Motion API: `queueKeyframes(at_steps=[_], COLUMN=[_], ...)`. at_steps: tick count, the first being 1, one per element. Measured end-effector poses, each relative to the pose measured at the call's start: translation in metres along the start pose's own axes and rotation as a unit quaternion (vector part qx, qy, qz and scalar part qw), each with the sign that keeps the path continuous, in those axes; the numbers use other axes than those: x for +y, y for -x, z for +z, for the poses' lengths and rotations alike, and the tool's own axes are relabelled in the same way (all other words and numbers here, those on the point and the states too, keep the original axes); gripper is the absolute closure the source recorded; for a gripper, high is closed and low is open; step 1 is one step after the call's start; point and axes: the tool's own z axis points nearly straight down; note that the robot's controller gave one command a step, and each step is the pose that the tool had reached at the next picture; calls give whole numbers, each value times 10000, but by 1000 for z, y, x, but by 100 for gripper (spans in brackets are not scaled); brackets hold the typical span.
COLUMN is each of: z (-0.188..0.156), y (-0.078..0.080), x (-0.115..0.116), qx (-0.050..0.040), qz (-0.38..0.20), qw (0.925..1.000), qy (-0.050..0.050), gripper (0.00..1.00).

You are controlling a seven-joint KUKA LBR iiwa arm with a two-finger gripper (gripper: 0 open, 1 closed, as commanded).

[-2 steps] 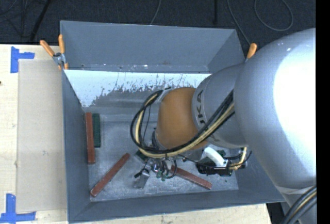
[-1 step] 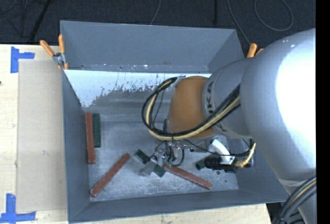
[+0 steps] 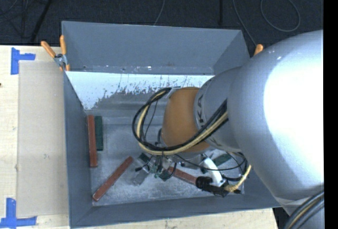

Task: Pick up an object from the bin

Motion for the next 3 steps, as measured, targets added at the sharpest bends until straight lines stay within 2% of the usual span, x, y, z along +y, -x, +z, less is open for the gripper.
queueKeyframes(at_steps=[1,2,3], z=[1,0,-24], y=[0,0,1], x=[-1,0,-1], qx=[-12,-15,-20], qz=[4,6,1], qw=[10000,10000,10000], qy=[2,8,16], gripper=[0,100,100])
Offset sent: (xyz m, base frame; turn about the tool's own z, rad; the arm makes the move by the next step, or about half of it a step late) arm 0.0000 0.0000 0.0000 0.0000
